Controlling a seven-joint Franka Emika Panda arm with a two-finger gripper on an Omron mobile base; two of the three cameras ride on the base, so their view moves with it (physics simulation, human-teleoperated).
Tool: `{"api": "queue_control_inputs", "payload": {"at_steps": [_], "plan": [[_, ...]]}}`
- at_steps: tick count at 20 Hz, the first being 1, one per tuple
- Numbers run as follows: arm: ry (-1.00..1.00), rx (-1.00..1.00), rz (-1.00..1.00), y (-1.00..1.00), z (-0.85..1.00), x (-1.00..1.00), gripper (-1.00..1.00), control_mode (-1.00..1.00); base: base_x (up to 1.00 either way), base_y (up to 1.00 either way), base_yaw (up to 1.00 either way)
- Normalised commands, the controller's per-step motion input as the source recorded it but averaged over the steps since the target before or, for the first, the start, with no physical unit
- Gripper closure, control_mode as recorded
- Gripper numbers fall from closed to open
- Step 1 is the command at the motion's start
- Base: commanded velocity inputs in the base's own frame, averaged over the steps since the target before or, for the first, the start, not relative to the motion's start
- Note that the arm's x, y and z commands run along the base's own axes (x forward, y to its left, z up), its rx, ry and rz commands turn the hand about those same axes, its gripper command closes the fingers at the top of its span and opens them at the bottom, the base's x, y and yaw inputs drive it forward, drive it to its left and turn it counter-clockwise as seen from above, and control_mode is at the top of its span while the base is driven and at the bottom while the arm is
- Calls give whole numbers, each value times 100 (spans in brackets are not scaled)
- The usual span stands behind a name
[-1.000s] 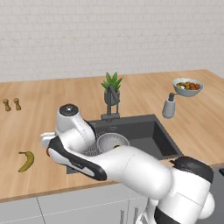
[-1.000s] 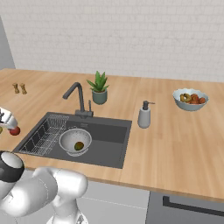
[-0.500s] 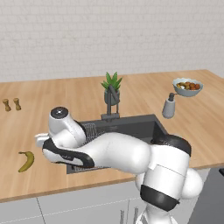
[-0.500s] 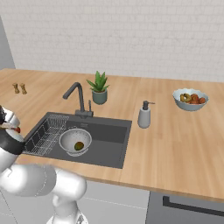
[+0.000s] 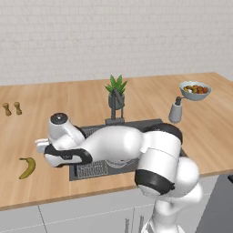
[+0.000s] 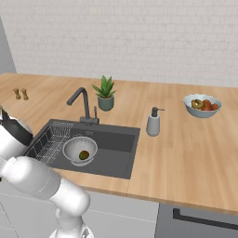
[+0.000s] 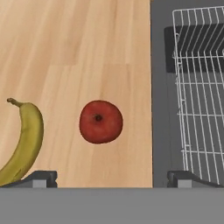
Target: Put the colander in the sink, put the banana, apple, mango in the colander, and turn on the sink faucet and pour water over the colander.
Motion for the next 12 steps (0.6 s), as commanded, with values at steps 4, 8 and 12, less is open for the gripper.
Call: {"api": "queue_control_inputs", "payload": {"at_steps": [4,8,12], "plan": [[0,-3,0,28,-46,14,-100,-100,0,0,0],[0,-1,0,18,-19,12,-100,-100,0,0,0],[0,0,0,2,-1,13,-100,-100,0,0,0]]}}
